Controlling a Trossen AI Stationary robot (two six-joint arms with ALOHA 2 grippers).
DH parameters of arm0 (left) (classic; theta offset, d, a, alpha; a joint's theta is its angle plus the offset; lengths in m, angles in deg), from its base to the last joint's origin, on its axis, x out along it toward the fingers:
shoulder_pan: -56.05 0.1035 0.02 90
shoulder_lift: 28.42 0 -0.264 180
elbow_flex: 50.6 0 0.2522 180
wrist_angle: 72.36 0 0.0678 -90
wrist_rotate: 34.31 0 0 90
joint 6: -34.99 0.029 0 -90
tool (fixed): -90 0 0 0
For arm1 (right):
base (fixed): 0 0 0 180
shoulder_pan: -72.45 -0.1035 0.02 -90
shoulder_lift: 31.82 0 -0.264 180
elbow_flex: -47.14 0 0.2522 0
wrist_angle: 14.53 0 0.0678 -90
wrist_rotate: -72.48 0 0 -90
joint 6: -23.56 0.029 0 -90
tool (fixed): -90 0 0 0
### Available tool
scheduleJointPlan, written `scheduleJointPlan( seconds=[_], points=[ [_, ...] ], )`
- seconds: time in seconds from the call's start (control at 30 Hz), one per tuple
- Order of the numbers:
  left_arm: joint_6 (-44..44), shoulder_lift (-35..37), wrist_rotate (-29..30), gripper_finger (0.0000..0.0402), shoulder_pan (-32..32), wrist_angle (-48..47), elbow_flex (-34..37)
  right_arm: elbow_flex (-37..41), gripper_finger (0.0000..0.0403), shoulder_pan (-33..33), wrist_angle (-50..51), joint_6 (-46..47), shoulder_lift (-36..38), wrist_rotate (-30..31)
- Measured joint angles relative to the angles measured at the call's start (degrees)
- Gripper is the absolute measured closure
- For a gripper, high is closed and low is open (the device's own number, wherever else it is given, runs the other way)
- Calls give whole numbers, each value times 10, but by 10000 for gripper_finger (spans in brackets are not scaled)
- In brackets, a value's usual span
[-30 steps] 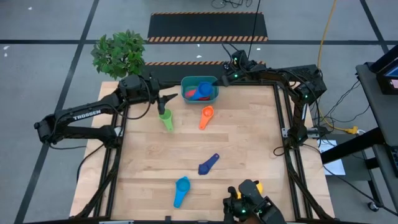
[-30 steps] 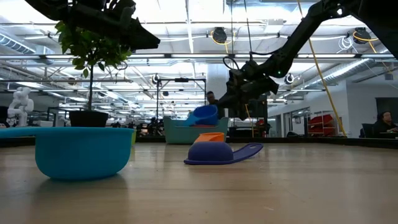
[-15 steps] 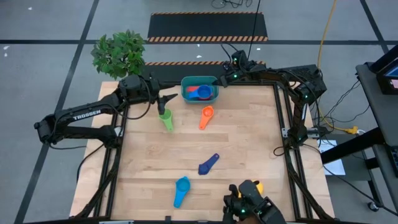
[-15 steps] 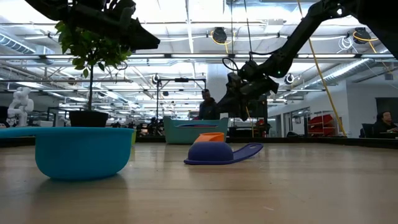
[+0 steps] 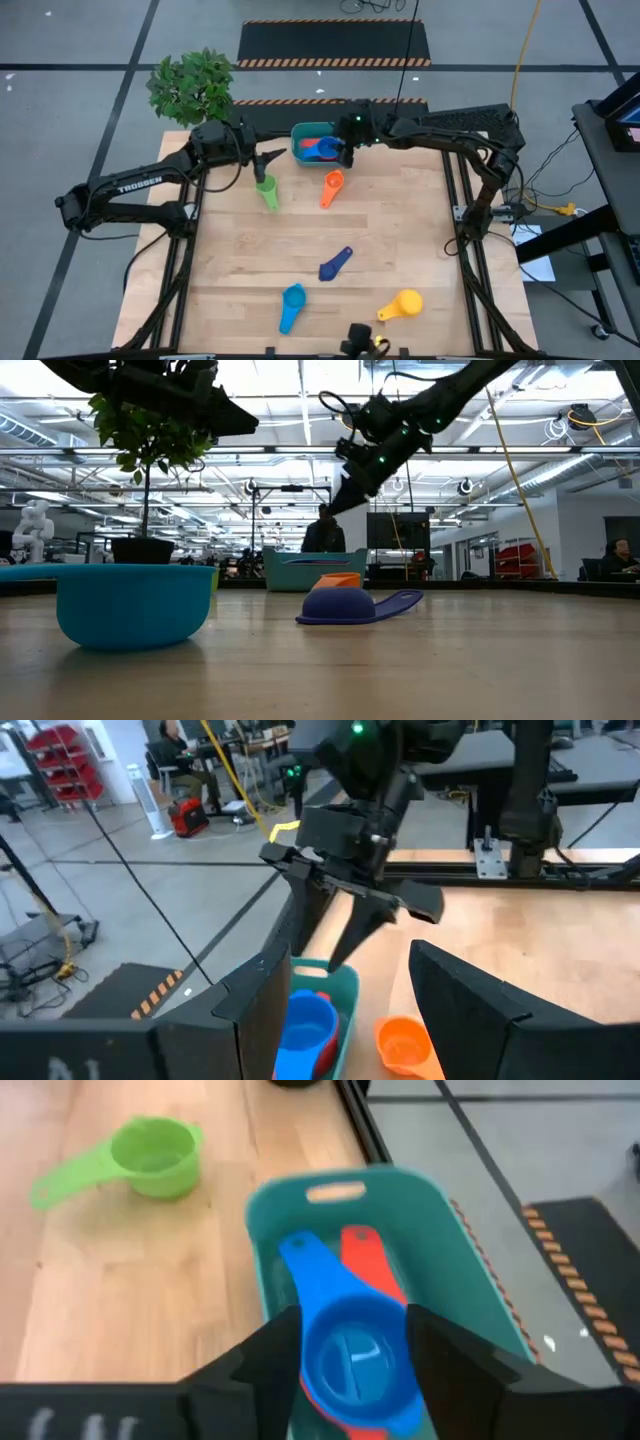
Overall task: Nest measuring cups in basket
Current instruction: Stack the blue measuring cup on top of the red measuring cup in the blue bin
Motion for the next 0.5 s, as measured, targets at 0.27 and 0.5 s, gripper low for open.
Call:
scheduleJointPlan(
  seconds=[0.27, 0.5],
  points=[
    [15, 0, 57, 195, 5, 13, 0, -126, 160, -22, 67, -32, -86, 19],
    [14, 0, 58, 195, 19, 6, 0, -234, 152, -17, 141, -91, -178, 4]
  ],
)
